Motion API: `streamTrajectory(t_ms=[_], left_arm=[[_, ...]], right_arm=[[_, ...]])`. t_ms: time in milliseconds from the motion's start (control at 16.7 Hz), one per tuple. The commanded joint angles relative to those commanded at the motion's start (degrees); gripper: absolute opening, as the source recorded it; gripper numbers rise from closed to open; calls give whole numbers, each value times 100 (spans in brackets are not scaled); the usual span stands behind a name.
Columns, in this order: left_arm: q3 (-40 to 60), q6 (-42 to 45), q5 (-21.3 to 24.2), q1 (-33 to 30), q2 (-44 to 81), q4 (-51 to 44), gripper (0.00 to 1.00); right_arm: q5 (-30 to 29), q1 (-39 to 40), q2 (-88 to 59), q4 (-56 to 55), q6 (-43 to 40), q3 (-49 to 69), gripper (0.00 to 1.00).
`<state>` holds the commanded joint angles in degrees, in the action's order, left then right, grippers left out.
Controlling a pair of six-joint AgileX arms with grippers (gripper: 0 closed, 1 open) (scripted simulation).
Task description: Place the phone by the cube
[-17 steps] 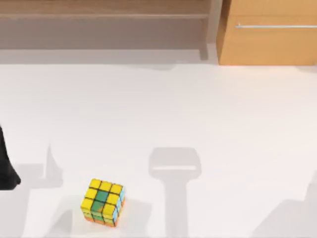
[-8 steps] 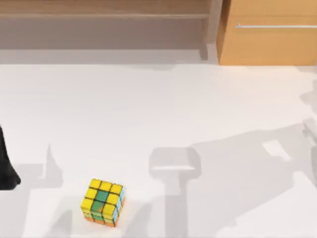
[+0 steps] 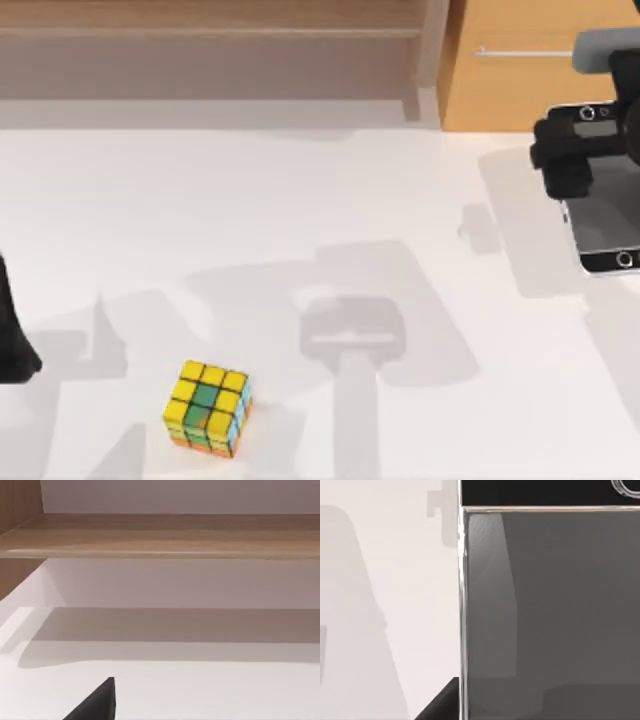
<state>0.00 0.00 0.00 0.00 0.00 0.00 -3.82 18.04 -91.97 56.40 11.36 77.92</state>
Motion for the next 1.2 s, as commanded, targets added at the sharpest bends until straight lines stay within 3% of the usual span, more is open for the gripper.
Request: streamTrajectory(t_ms=[300,600,900,1200], left_arm=[[0,0,0,0,0,0,100],[0,0,0,0,0,0,100],[0,0,0,0,0,0,100],[0,0,0,0,0,0,100]], right_arm=[[52,1472,-494,329,1912,429,0],[178,2559,-1129,541,3226,621,0],[297,3181,-1678,650,3921,649,0],[339,3345,-1875,675,4091,638,0]])
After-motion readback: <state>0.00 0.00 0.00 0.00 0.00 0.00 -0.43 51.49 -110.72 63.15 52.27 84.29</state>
